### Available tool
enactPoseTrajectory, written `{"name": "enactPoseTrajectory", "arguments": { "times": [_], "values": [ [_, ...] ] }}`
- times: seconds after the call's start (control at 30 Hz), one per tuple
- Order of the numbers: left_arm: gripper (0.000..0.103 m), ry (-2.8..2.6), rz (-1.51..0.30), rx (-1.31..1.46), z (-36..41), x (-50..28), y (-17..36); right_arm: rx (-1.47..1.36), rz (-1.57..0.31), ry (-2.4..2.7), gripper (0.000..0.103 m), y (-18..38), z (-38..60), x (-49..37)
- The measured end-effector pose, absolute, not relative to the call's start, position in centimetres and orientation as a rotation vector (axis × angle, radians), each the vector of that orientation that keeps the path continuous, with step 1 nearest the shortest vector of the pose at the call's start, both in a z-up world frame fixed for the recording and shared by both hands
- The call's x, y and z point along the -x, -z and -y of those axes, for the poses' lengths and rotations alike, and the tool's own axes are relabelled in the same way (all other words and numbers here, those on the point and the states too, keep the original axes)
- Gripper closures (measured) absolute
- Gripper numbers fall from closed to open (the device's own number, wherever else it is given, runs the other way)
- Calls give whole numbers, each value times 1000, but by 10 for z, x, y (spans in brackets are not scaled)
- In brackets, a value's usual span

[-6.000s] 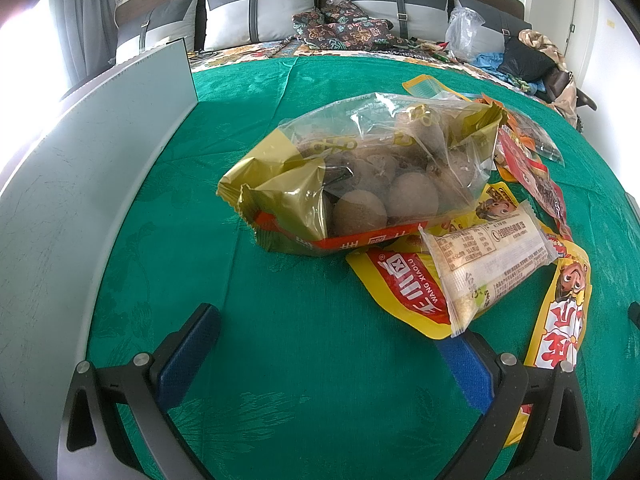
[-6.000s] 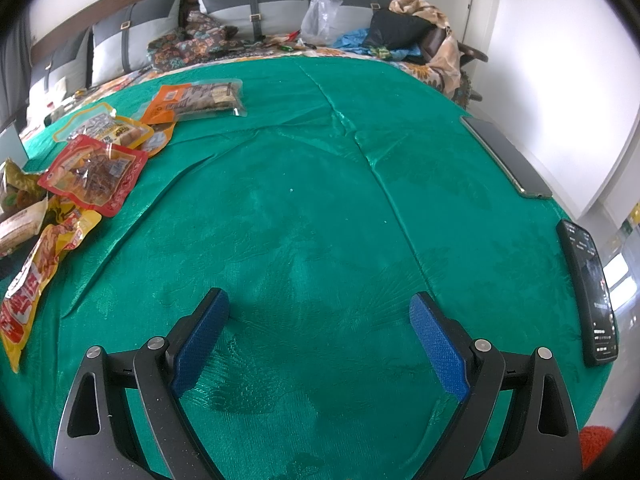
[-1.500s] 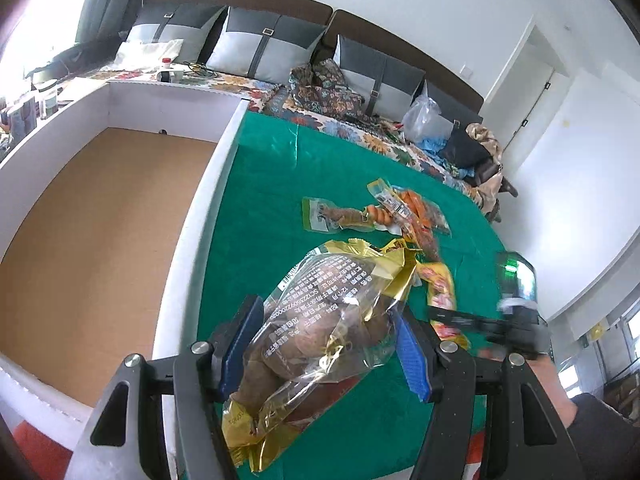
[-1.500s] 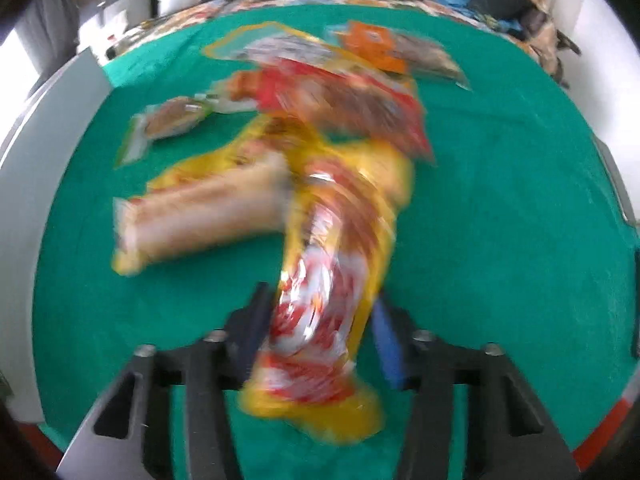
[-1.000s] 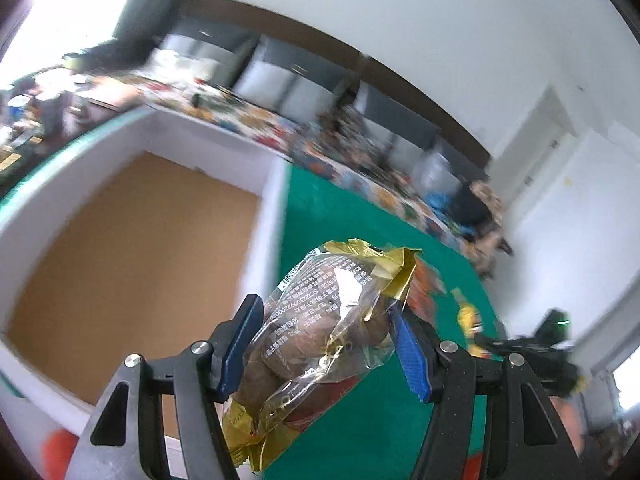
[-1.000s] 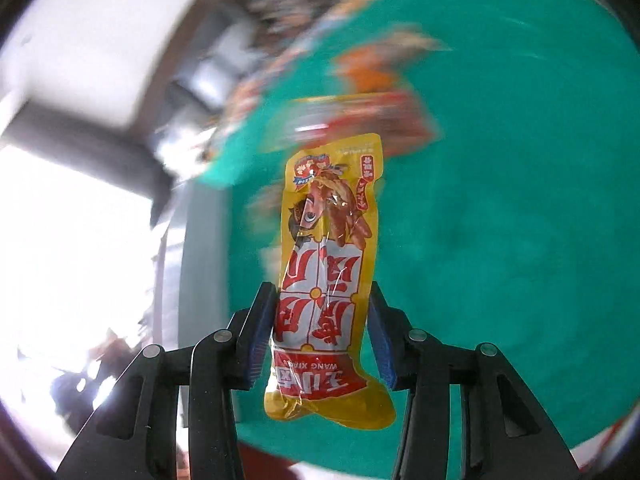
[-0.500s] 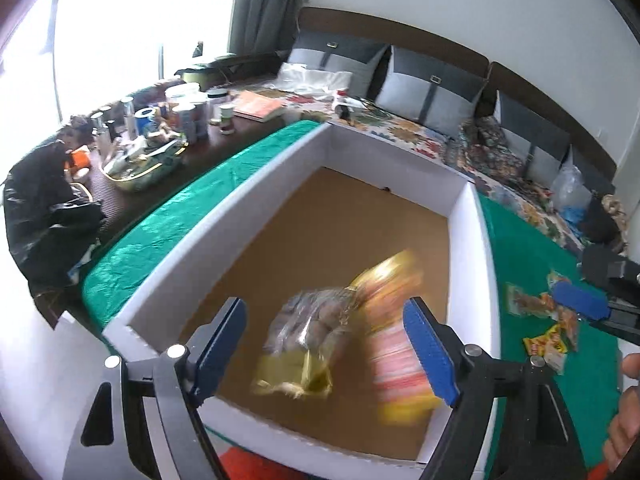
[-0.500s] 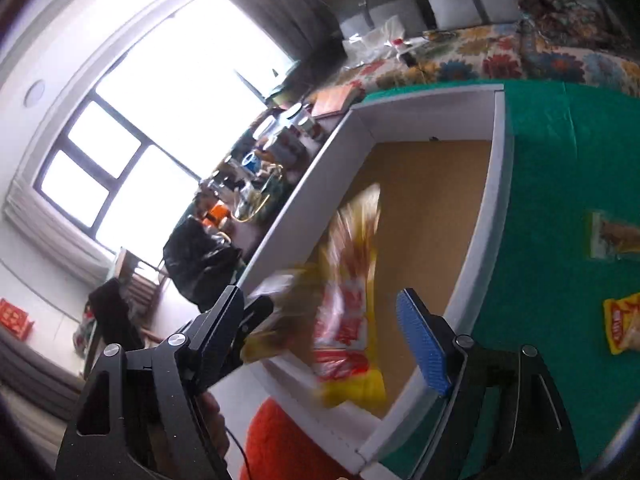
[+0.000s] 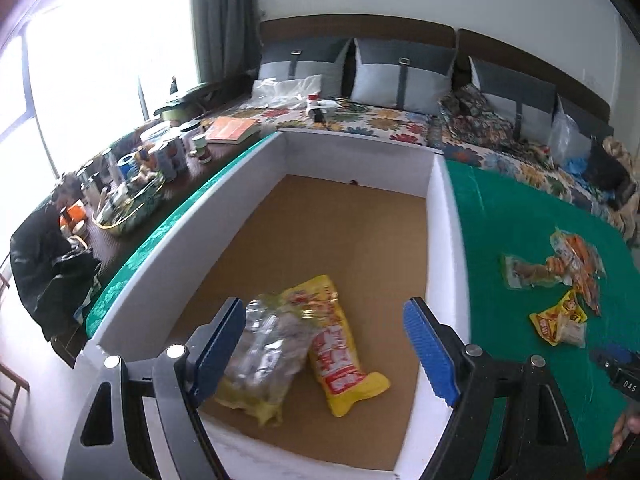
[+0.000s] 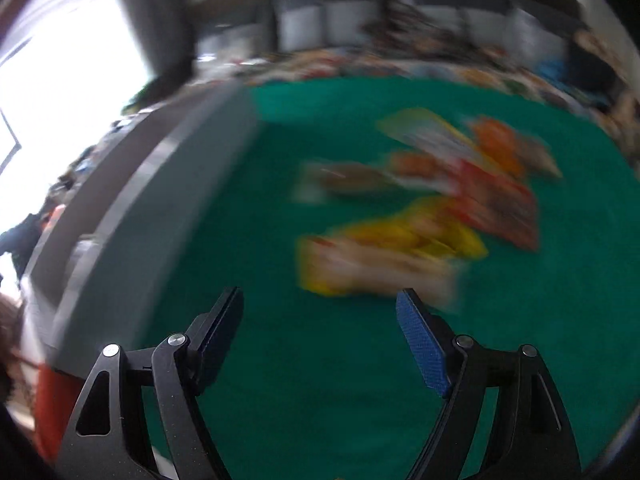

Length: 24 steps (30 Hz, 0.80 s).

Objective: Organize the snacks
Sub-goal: 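Carry both bags into the white box and open both tools to drop them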

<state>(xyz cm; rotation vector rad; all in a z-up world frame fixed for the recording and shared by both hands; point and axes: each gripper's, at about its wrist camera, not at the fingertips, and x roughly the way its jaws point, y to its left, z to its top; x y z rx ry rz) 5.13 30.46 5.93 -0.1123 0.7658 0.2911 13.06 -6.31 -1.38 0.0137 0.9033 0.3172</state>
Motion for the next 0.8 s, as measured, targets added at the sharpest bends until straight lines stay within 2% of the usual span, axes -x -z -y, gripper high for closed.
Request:
{"name": "enactPoseTrajectory", "arguments": {
  "times": [0.33, 0.5, 0.8],
  "values": [
    [22, -152, -719, 136, -268, -70, -47, -12, -893, -33, 22, 43, 193, -101],
    [23, -122, -839, 138, -255, -88, -17, 34, -871, 37, 22, 47, 220, -102],
    [22, -151, -878, 128, -251, -84, -11, 17, -861, 56, 22, 57, 251, -115]
  ]
}}
